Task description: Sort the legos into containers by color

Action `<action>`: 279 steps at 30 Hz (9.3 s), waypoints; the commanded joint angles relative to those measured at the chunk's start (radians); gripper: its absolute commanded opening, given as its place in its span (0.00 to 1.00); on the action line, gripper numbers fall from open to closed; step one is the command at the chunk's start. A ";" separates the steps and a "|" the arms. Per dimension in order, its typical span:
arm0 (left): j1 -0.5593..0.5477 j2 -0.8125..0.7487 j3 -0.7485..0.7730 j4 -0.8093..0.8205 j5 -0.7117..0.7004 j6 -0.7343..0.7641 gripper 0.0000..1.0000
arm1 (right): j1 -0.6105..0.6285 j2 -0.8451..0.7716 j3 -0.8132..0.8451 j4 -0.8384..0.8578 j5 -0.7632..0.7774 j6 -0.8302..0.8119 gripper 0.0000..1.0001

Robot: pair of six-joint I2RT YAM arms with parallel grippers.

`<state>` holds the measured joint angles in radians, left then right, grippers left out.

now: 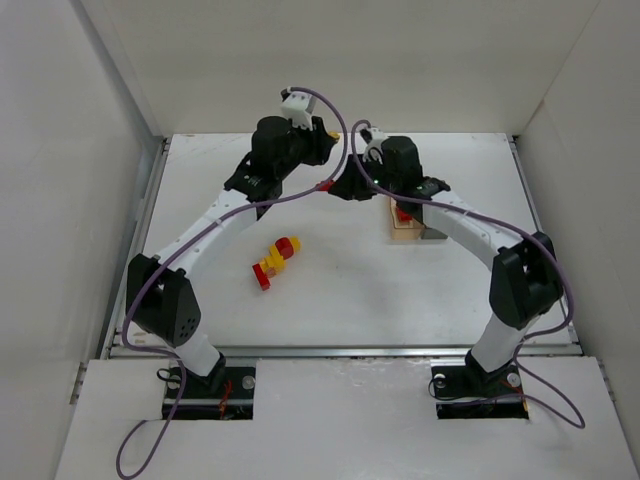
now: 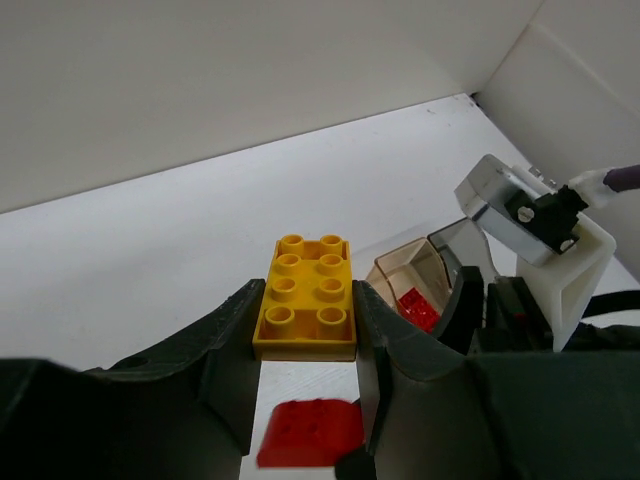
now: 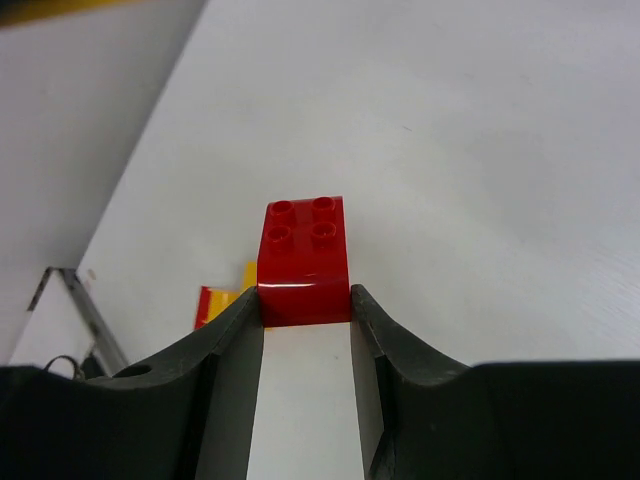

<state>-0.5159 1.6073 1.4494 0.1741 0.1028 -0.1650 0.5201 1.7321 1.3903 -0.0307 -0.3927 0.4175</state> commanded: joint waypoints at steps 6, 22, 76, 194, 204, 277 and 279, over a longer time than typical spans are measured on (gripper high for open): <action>0.014 -0.066 -0.024 -0.001 -0.048 0.077 0.00 | -0.179 -0.082 -0.034 -0.349 0.418 -0.015 0.00; 0.014 -0.075 -0.055 -0.001 0.002 0.078 0.00 | -0.258 -0.022 -0.050 -0.433 0.496 0.050 0.19; -0.016 -0.280 -0.412 0.499 0.697 0.696 0.00 | -0.172 -0.091 0.142 0.037 -0.724 0.069 0.30; 0.077 -0.047 -0.242 -0.470 0.296 0.719 0.00 | -0.158 -0.071 0.187 -0.497 0.011 -0.260 0.89; 0.068 -0.196 -0.205 -0.319 0.523 0.737 0.00 | -0.167 -0.106 0.156 -0.162 -0.443 -0.071 1.00; 0.050 -0.238 -0.357 -0.254 0.463 0.588 0.00 | -0.347 0.121 0.207 -0.767 0.666 -0.157 0.10; 0.050 -0.238 -0.357 -0.254 0.463 0.588 0.00 | -0.347 0.136 0.197 -0.767 0.666 -0.157 0.30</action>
<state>-0.4694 1.3861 1.0931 -0.1223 0.5529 0.4366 0.1699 1.8549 1.5612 -0.7628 0.1970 0.2821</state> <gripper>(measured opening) 0.332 0.428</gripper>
